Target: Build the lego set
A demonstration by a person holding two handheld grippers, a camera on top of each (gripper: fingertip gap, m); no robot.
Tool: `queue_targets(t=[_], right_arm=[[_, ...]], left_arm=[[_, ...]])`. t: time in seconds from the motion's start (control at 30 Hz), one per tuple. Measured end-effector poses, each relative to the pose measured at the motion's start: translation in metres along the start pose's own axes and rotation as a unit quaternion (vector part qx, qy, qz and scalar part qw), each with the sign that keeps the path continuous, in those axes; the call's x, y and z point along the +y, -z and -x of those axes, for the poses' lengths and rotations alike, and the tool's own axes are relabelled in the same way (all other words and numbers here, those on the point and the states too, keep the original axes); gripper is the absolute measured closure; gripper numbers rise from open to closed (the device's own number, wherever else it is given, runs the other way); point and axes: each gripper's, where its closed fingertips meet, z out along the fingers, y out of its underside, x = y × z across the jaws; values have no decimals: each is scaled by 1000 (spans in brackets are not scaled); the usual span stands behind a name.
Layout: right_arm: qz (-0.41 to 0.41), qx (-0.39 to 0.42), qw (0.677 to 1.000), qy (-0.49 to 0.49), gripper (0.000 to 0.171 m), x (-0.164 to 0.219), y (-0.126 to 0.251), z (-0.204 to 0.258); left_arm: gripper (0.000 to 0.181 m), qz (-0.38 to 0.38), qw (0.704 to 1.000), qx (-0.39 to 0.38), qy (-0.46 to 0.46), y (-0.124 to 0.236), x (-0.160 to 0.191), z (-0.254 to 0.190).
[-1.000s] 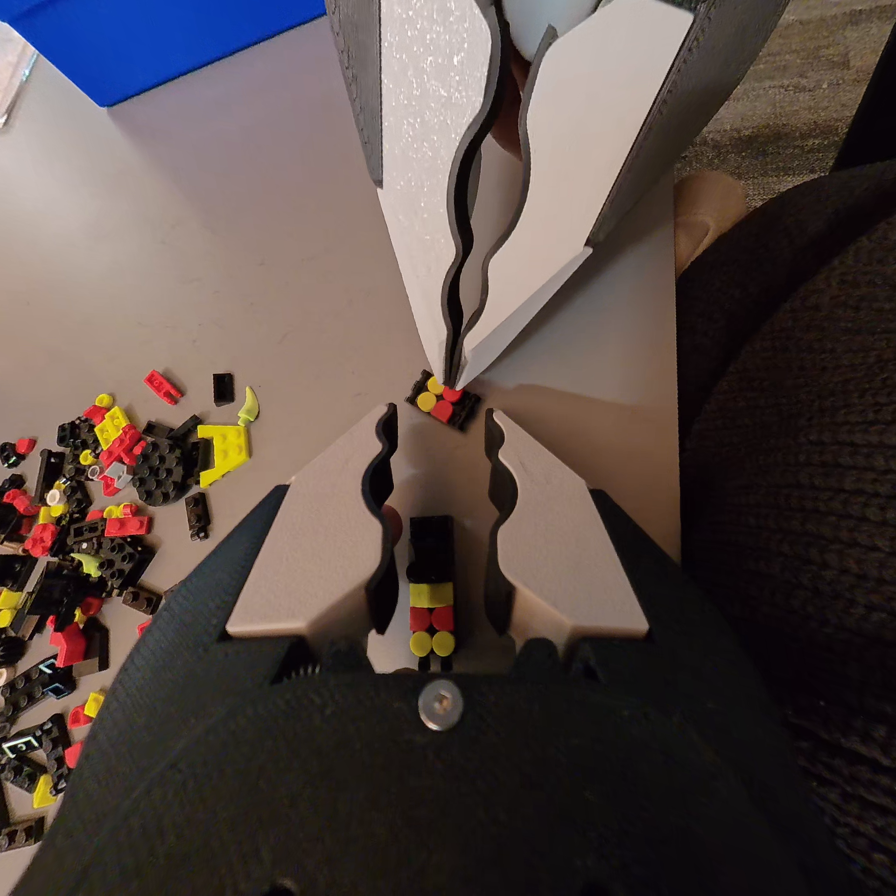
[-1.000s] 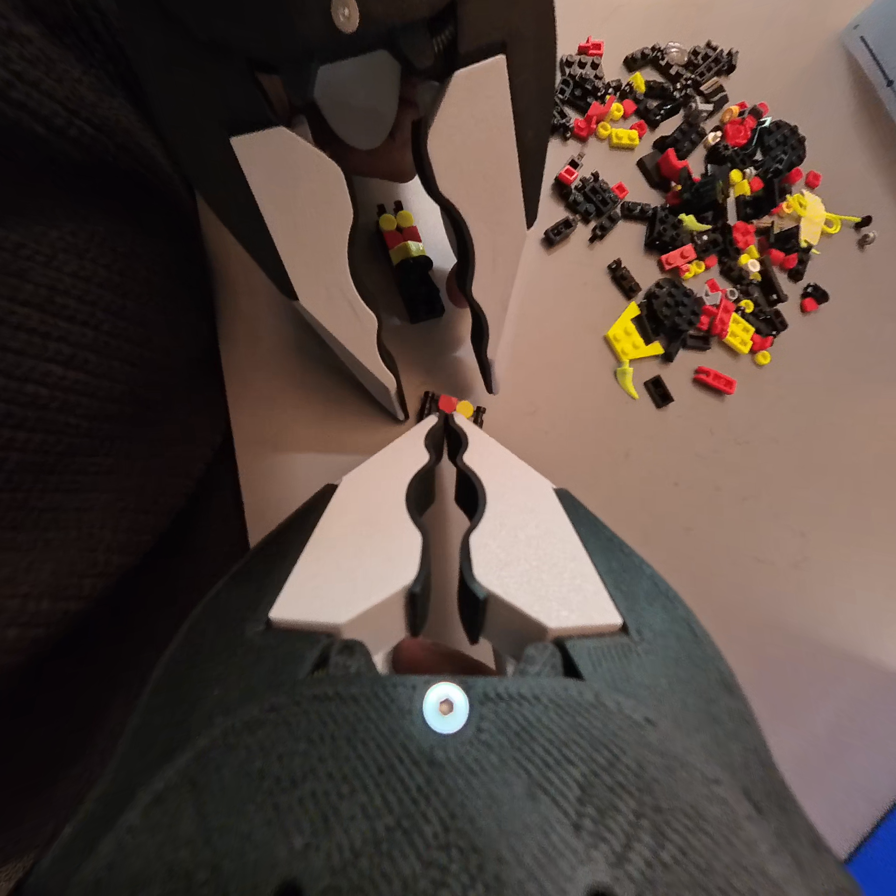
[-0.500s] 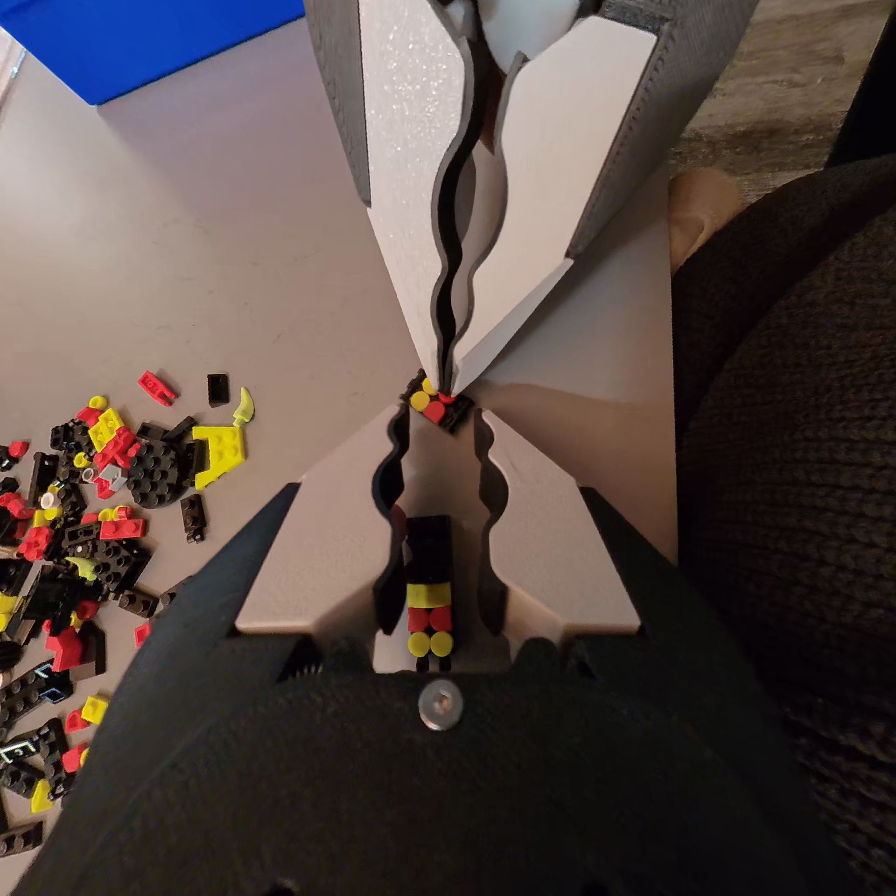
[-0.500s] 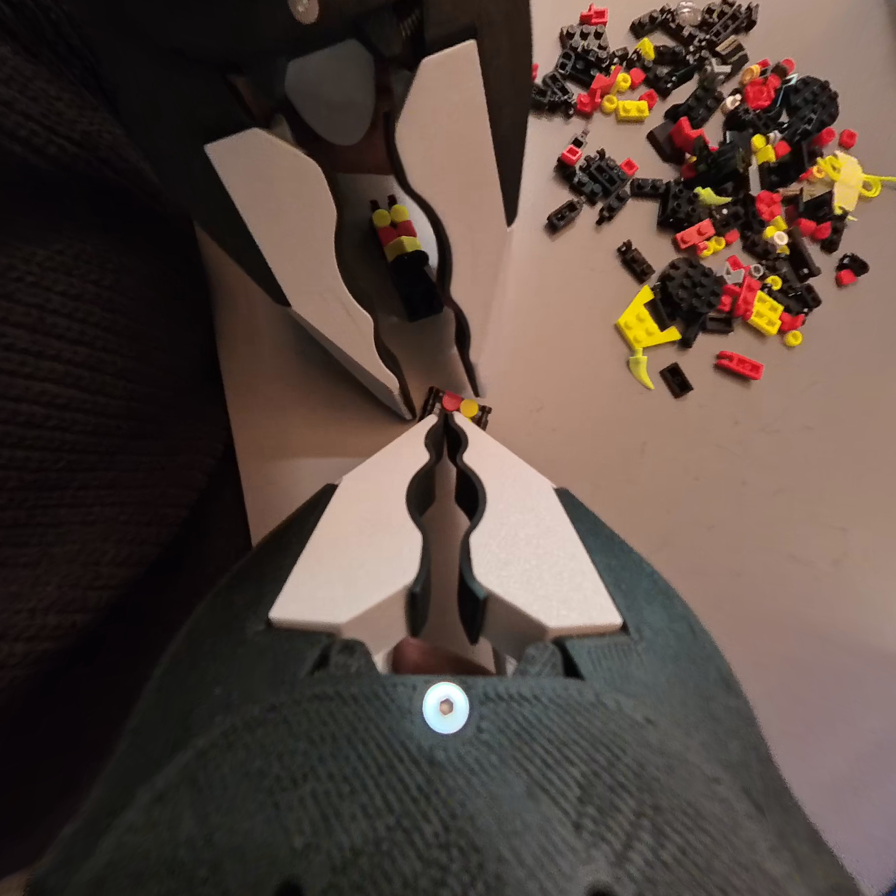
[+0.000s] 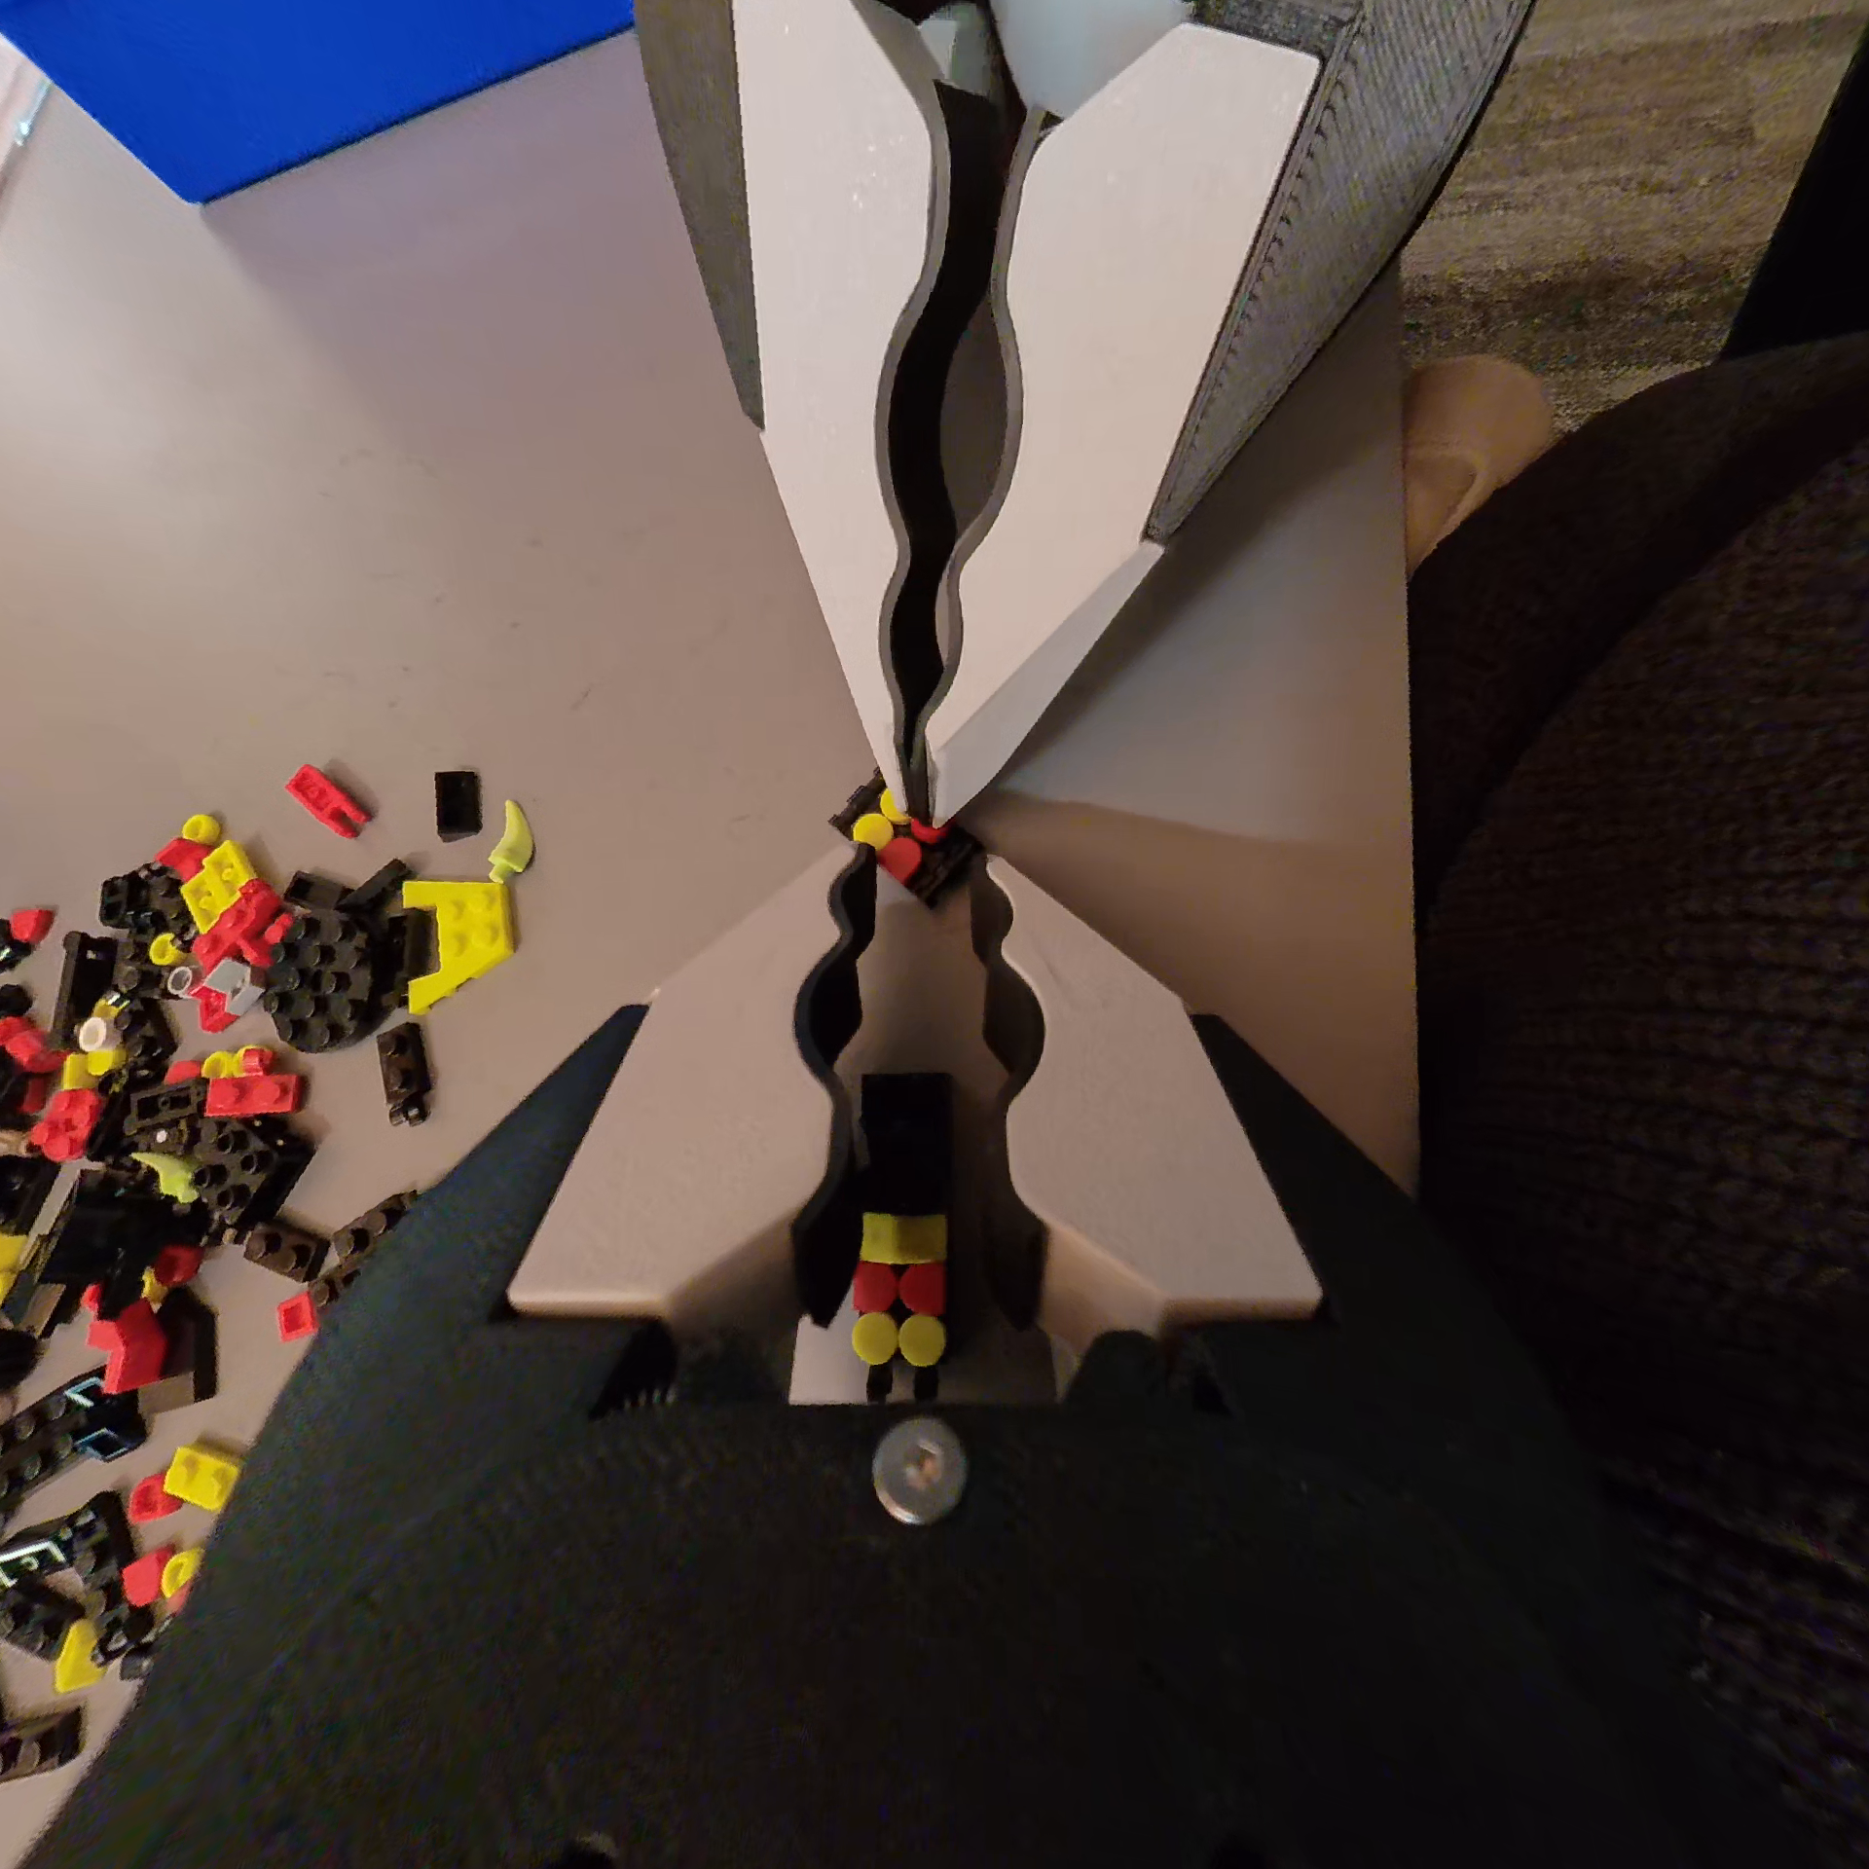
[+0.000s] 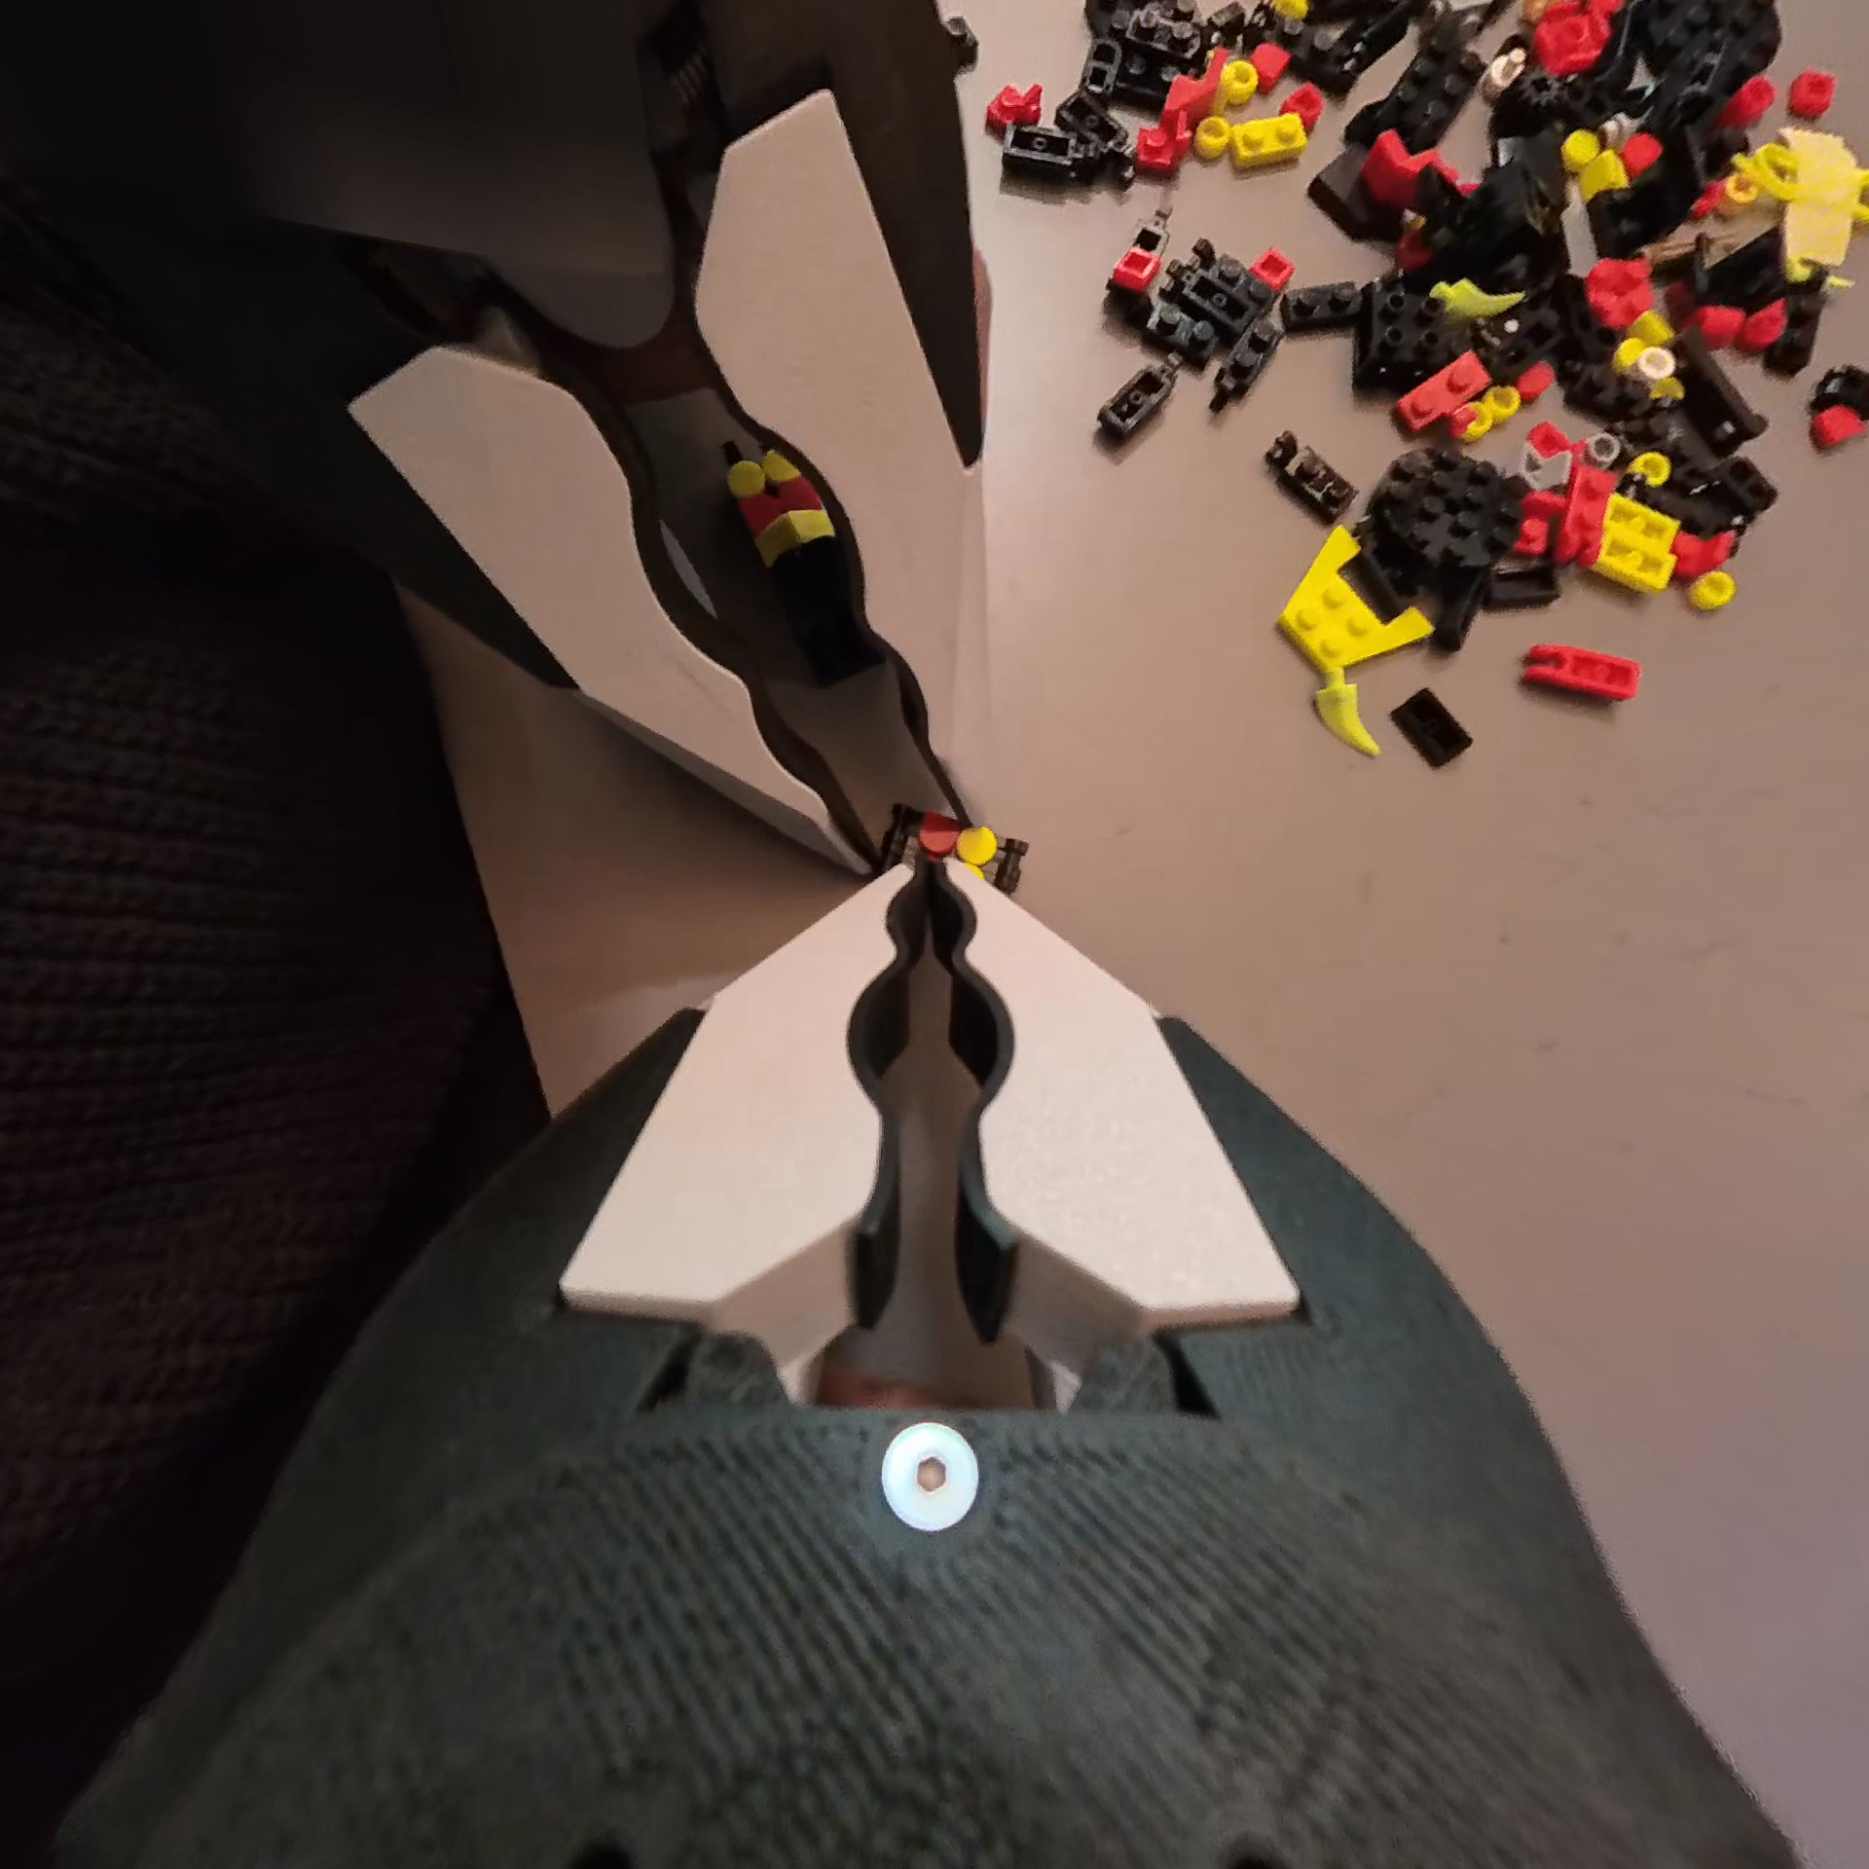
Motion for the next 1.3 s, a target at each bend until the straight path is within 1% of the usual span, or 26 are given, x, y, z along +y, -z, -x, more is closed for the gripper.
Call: queue_targets(t=[0.37, 1.0, 1.3], right_arm=[[8, -4, 996, -90, 171, -1, 0, -2], [37, 44, 993, -103, 171, -1, 0, -2], [37, 46, 990, -129, 171, -2, -1, -3]], left_arm=[[166, 1, 1000, -1, 11, 0, 0, 2], [167, 3, 1000, -4, 20, 0, 1, 3], [167, 3, 1000, -4, 22, 0, 1, 3]])
